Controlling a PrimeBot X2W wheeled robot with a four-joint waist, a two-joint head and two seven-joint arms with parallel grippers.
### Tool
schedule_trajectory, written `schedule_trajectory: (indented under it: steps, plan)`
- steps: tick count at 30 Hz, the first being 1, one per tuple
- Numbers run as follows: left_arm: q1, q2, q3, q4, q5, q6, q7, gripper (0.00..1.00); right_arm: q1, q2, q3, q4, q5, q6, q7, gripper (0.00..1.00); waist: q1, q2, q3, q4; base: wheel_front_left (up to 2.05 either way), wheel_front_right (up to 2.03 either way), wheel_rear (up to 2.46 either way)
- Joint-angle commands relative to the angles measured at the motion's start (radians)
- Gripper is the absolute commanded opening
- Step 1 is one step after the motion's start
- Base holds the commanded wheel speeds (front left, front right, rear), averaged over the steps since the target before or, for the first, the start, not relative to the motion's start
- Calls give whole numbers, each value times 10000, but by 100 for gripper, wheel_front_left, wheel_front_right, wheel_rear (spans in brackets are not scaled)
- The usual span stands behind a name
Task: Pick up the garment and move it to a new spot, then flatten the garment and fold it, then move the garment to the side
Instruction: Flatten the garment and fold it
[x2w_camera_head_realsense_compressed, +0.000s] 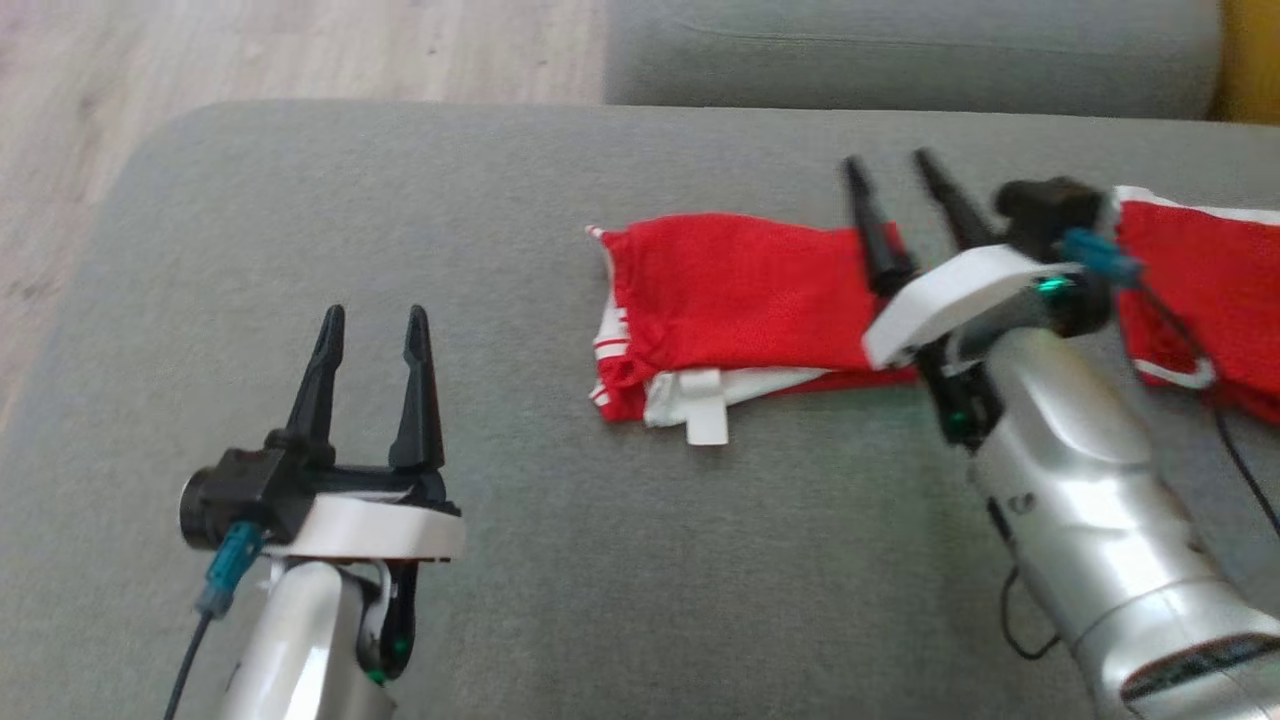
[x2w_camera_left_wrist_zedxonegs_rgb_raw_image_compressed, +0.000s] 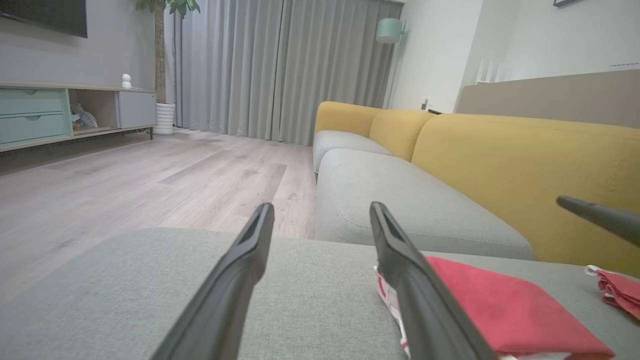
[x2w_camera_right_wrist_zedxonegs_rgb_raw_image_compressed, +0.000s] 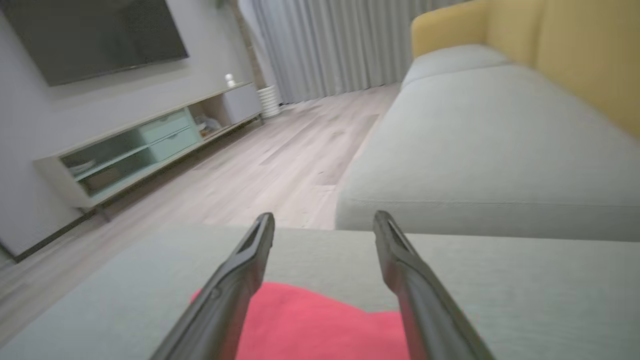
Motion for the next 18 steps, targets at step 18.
schedule_trajectory:
  steps: [18]
  plan:
    - [539, 75, 908, -597, 339, 227, -49, 100, 5175, 147, -4380, -5713, -3744, -7, -117, 100, 0, 0, -126, -1145, 0, 0, 0]
